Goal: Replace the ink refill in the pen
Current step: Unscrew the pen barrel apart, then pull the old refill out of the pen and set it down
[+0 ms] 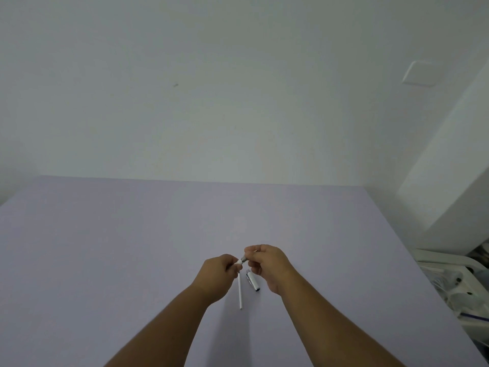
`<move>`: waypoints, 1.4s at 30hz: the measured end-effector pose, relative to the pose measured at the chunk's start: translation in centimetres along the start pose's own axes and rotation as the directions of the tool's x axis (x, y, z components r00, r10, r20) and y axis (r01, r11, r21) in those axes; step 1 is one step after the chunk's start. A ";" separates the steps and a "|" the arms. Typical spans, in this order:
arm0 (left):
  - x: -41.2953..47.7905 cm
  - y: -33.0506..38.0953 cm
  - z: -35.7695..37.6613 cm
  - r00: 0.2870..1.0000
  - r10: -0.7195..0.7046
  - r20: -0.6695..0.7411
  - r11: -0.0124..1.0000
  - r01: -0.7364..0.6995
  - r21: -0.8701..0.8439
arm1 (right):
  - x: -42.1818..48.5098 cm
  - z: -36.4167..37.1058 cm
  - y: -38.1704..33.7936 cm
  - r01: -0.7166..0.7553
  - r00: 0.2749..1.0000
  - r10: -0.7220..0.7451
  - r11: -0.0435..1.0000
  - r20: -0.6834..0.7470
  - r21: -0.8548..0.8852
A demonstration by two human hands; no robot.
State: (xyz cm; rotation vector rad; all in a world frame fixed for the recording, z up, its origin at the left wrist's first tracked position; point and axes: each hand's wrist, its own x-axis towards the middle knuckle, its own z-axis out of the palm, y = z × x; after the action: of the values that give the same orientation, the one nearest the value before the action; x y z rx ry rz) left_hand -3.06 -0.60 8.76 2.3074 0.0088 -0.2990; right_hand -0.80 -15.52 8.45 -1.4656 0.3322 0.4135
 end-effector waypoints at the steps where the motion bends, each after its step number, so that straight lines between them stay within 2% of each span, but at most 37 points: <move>1: 0.0 -0.1 0.0 1.000 0.000 0.001 1.000 0.000 0.008 | 0.0 -0.1 0.0 0.007 1.000 -0.007 1.000 0.010 0.025; 5: 0.0 -0.2 0.0 1.000 0.000 -0.001 1.000 0.000 -0.005 | -0.1 0.0 0.0 -0.062 0.998 0.061 0.996 0.012 0.066; 7: 0.0 -0.1 0.0 1.000 0.000 0.005 1.000 0.000 -0.014 | -0.2 0.0 0.2 -0.092 0.996 0.092 0.996 -0.020 0.006; 9: 0.0 0.0 0.0 1.000 -0.008 0.012 0.999 0.009 -0.035 | -0.1 0.0 0.3 -0.041 0.999 0.041 0.999 -0.025 -0.005; 13: 0.1 -0.1 -0.1 0.999 -0.026 0.024 0.997 0.028 -0.074 | 0.3 -0.2 -0.4 0.062 0.996 -0.053 0.990 -0.076 0.123; 18: 0.0 -0.3 -0.1 0.998 -0.030 0.048 0.980 0.039 -0.197 | 0.8 -0.3 -0.6 0.062 0.994 -0.058 0.997 -0.087 0.039; 23: 0.3 -1.1 -0.2 0.995 -0.085 0.056 0.958 0.097 -0.269 | 2.7 -0.9 -1.1 0.167 0.944 -0.114 0.975 -0.310 0.148; 25: 0.6 -1.9 -0.1 0.992 -0.109 0.060 0.954 0.121 -0.274 | 3.6 -1.7 -0.5 0.134 0.924 -0.109 0.990 -0.367 0.043; 27: 0.8 -2.7 0.2 0.989 -0.131 0.065 0.950 0.144 -0.276 | 4.2 -2.2 0.9 0.036 0.937 -0.107 0.976 -0.332 -0.213; 29: 1.0 -3.4 0.6 0.986 -0.153 0.073 0.942 0.168 -0.290 | 4.7 -2.6 2.9 -0.042 0.969 -0.100 0.835 -0.227 -0.548; 31: 1.2 -4.1 1.2 0.982 -0.167 0.086 0.937 0.185 -0.296 | 5.1 -2.7 5.0 -0.060 0.976 -0.113 0.679 -0.186 -0.731; 34: 1.6 -4.9 1.9 0.978 -0.179 0.106 0.939 0.202 -0.279 | 5.3 -2.8 7.1 -0.087 0.967 -0.130 0.638 -0.219 -0.765; 38: 1.9 -5.5 2.6 0.974 -0.182 0.132 0.942 0.212 -0.260 | 5.7 -3.0 8.3 -0.082 0.972 -0.136 0.569 -0.192 -0.818; 42: 2.1 -5.6 3.1 0.971 -0.183 0.153 0.942 0.218 -0.254 | 6.0 -3.3 9.0 -0.051 0.968 -0.165 0.612 -0.190 -0.789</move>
State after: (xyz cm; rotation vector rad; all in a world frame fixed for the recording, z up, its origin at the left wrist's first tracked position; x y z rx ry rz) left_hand -2.22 0.83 2.19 2.0148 0.2103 -0.5173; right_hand 0.43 -17.92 -2.53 -2.4271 0.3075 0.3342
